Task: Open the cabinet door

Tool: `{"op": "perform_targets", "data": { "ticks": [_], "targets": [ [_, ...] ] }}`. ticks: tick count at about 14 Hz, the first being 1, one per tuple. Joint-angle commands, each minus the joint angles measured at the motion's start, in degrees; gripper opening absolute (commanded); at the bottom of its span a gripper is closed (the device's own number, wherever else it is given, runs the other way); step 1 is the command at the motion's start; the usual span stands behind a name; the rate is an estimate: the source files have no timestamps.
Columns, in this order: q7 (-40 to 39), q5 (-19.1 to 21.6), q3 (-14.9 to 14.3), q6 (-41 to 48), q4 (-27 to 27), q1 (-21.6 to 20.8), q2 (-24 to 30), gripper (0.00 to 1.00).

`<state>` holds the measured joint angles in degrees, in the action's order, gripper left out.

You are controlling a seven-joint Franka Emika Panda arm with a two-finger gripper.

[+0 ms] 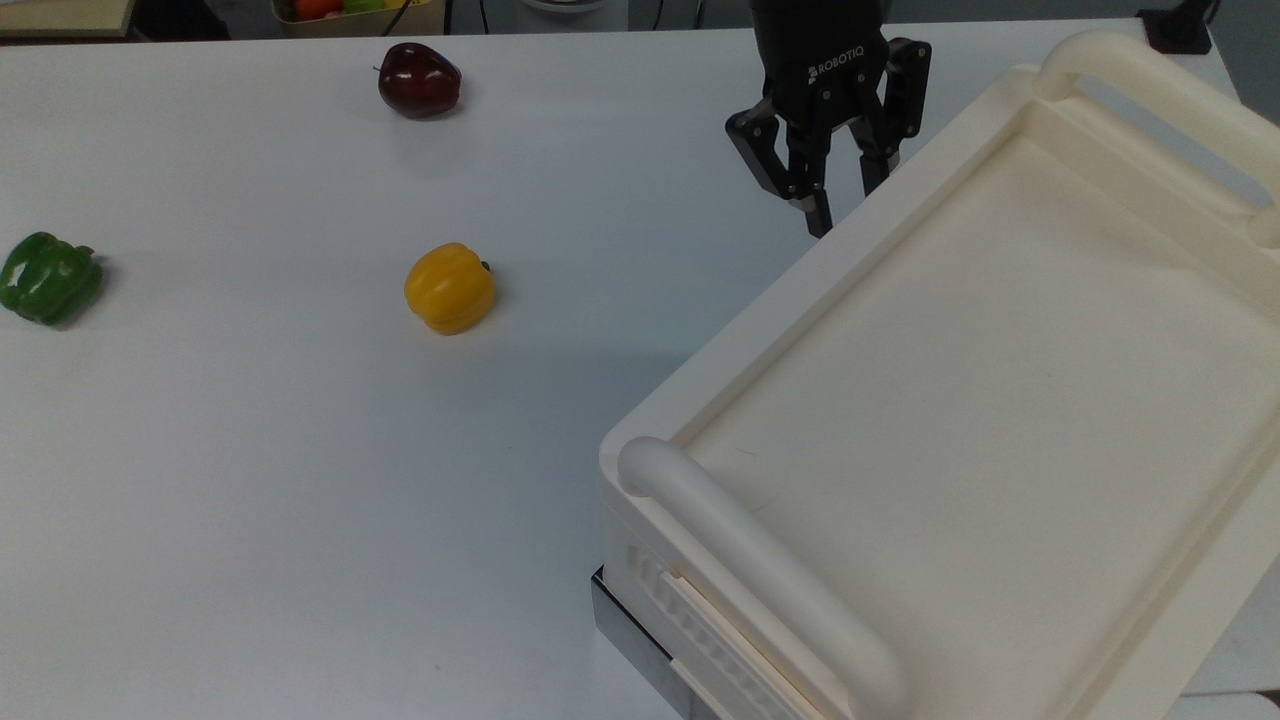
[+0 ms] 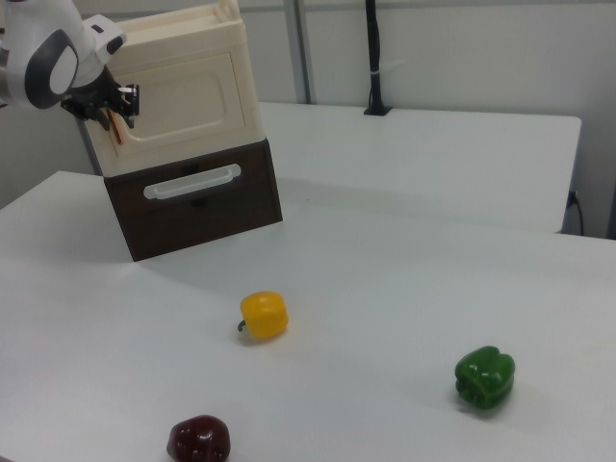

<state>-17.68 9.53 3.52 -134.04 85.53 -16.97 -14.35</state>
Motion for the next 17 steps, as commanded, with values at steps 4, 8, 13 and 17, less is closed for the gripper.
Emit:
{"op": "perform_targets", "data": {
  "ticks": [4,8,13,17],
  "targets": [
    [-1.6,-0.7,-0.5,-3.7,-1.3,-0.9,-1.9,0.16],
    [-1.6,-0.8,-0.5,-3.7,-1.3,-1.3,-1.6,0.22],
    [-2.3,-0.7,-0.5,-2.6,-0.6,-1.2,0.4,0.34],
    [-4.1,-0.3,-0.5,2.1,-0.6,-1.1,1.3,0.34]
  ]
}}
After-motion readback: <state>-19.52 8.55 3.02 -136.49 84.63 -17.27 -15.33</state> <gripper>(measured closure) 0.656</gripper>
